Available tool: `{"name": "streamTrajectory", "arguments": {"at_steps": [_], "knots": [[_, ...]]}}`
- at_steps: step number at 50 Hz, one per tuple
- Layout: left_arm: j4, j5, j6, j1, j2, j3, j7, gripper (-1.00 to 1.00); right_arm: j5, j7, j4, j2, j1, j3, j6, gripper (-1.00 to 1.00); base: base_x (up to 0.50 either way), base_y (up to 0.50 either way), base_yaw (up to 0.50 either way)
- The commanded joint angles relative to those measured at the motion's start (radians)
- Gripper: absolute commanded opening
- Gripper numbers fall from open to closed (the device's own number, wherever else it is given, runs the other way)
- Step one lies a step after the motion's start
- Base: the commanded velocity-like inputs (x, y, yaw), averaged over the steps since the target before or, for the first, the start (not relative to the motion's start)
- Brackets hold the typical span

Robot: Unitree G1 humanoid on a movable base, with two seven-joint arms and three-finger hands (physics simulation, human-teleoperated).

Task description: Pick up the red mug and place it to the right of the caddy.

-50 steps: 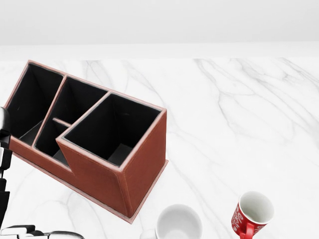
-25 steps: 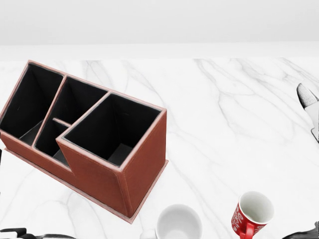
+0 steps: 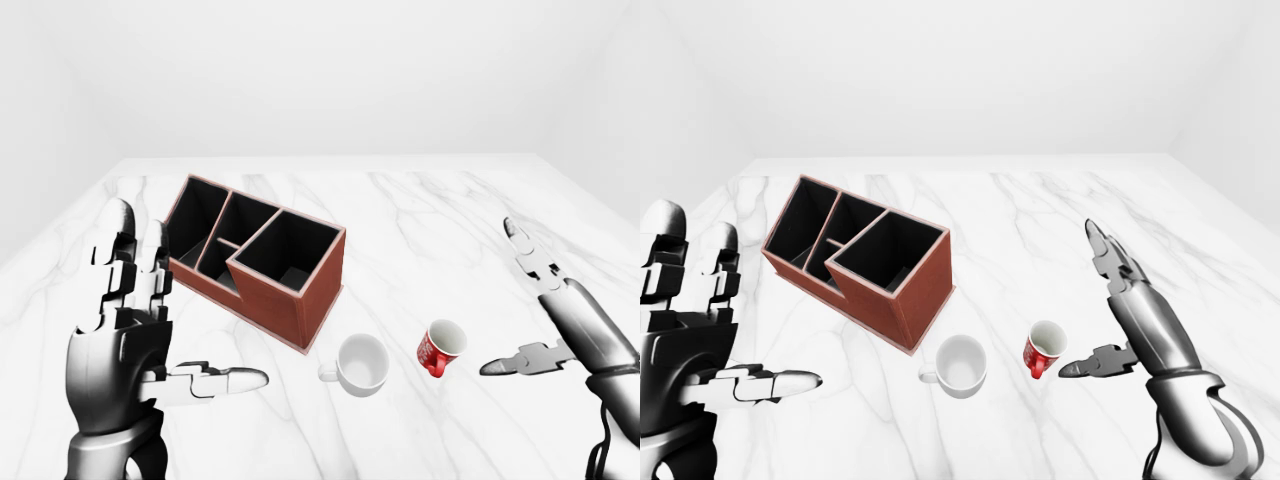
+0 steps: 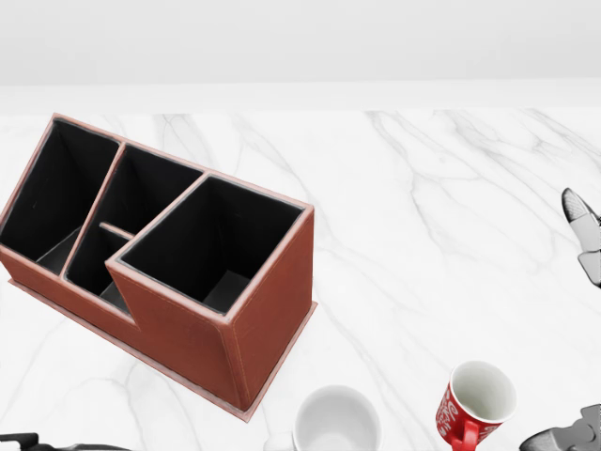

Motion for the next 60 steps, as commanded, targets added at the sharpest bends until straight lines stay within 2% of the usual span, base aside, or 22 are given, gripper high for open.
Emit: {"name": "streamTrajectory", "arguments": {"at_steps": [1,18,34,60], "knots": [[-0.003,0.0,0.0,-0.003,-0.002,0.007,-0.003,1.0,-0.03,0.0,0.058,0.002,-0.005,0.009,0.0,1.0,0.0,0.0,0.0],[0.002,0.004,0.0,-0.005,0.0,0.0,0.001,1.0,-0.036,0.0,0.205,-0.028,-0.026,0.043,0.0,1.0,0.0,0.0,0.0],[0.017,0.01,0.0,-0.001,0.003,-0.011,0.005,1.0,-0.064,0.0,0.433,-0.068,-0.033,0.075,0.0,1.0,0.0,0.0,0.0],[0.005,0.004,0.0,-0.001,0.002,-0.002,-0.002,1.0,-0.134,0.0,0.519,-0.112,-0.081,0.119,0.0,1.0,0.0,0.0,0.0]]}}
